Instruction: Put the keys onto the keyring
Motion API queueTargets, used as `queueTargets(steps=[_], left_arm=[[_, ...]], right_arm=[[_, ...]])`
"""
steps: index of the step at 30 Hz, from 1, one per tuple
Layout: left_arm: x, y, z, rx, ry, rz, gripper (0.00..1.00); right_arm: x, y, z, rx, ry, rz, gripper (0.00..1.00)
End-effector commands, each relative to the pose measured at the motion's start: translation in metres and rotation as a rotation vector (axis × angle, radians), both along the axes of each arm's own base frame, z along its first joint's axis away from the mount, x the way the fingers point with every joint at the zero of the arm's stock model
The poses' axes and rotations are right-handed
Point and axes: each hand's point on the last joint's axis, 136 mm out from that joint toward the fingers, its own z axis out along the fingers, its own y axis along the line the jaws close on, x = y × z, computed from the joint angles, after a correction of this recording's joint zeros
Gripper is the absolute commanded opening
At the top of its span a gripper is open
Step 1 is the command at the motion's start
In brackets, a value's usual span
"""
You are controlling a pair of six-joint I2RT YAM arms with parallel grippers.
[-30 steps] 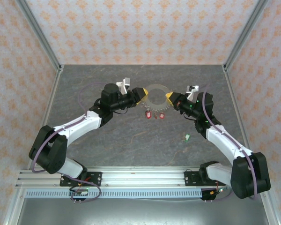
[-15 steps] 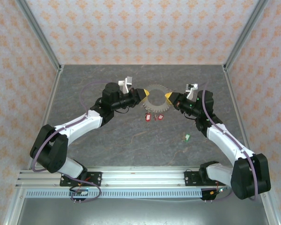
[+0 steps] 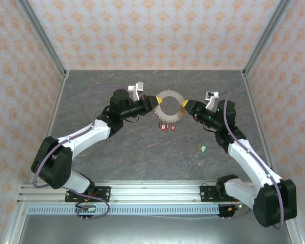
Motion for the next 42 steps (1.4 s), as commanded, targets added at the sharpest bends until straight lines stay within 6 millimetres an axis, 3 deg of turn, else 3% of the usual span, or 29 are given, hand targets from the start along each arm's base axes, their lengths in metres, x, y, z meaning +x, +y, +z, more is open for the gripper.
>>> queueTargets(steps=[1, 6, 12, 19, 28, 42], left_arm=[[-0.018, 0.006, 0.067, -0.071, -0.245, -0.026, 0.0], [-0.03, 0.02, 0.086, -0.03, -0.369, 0.007, 0.0], [-0.038, 0.033, 0.102, 0.044, -0.466, 0.054, 0.0], [-0.047, 0.036, 0.12, 0.003, -0.539, 0.052, 0.0], [-0.049, 0.033, 0.132, -0.031, -0.57, 0.032, 0.0], [-0.055, 0.037, 0.141, 0.026, -0.617, 0.002, 0.0]], right_arm=[[-0.008, -0.016, 0.003, -0.113, -0.106, -0.063, 0.45], [-0.023, -0.029, 0.025, -0.222, -0.312, -0.1, 0.45], [-0.047, -0.021, 0.045, -0.395, -0.548, -0.03, 0.41], [-0.07, 0.0, 0.042, -0.661, -0.795, 0.002, 0.28], [-0.081, 0.013, 0.044, -0.814, -1.047, -0.039, 0.25], [-0.098, 0.034, 0.052, -0.765, -1.233, 0.042, 0.25]])
